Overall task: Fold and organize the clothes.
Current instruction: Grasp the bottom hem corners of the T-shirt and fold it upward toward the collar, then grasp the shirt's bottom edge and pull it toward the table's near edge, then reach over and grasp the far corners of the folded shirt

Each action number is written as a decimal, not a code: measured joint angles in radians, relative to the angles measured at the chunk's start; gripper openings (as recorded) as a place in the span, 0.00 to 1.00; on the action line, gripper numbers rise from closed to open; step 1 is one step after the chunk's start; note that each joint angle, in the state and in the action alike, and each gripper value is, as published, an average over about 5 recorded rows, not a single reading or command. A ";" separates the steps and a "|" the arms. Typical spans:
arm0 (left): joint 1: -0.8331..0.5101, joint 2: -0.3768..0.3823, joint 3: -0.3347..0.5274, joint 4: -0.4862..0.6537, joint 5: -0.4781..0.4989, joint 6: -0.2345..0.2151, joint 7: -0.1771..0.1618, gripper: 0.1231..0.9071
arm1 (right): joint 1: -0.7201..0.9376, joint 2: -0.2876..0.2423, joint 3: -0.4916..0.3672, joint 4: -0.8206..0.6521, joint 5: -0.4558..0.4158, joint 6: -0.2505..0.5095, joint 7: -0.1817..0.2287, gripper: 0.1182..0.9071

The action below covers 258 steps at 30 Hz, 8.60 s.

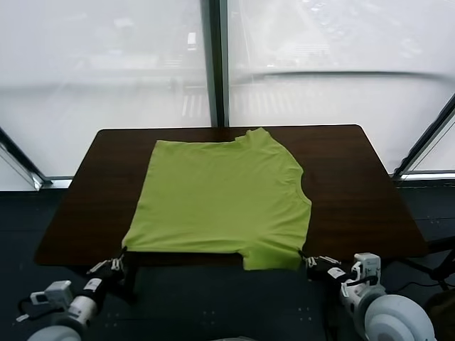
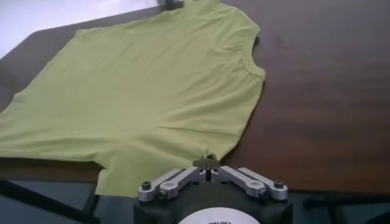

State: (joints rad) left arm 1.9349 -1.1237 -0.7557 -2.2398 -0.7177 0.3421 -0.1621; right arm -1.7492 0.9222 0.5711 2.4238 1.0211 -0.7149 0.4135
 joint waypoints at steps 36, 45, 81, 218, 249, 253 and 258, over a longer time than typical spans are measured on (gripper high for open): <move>-0.316 0.018 0.046 0.015 -0.021 0.031 -0.026 0.03 | 0.476 0.107 -0.117 -0.354 0.009 0.047 -0.039 0.03; -0.439 0.043 0.092 0.122 -0.024 0.023 -0.022 0.03 | 0.546 0.118 -0.161 -0.423 -0.071 0.118 -0.089 0.03; -0.653 0.026 0.196 0.426 0.019 -0.006 0.020 0.23 | 0.662 0.136 -0.299 -0.628 -0.322 0.326 -0.247 0.27; -0.689 0.144 0.160 0.281 -0.250 0.219 -0.149 1.00 | 1.229 0.054 -0.613 -0.889 -0.074 0.007 -0.245 1.00; -1.089 0.134 0.398 0.759 -0.151 0.171 0.001 0.96 | 1.293 0.190 -0.640 -1.116 -0.115 0.013 -0.261 0.88; -1.111 0.130 0.404 0.788 -0.147 0.168 0.008 0.87 | 1.296 0.196 -0.641 -1.124 -0.115 0.012 -0.261 0.82; -1.120 0.124 0.405 0.819 -0.145 0.167 0.015 0.75 | 1.295 0.201 -0.641 -1.131 -0.116 0.011 -0.261 0.75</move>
State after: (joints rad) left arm 0.8151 -1.0001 -0.3505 -1.4208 -0.8627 0.5092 -0.1467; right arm -0.4538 1.1236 -0.0696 1.2926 0.9054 -0.7036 0.1524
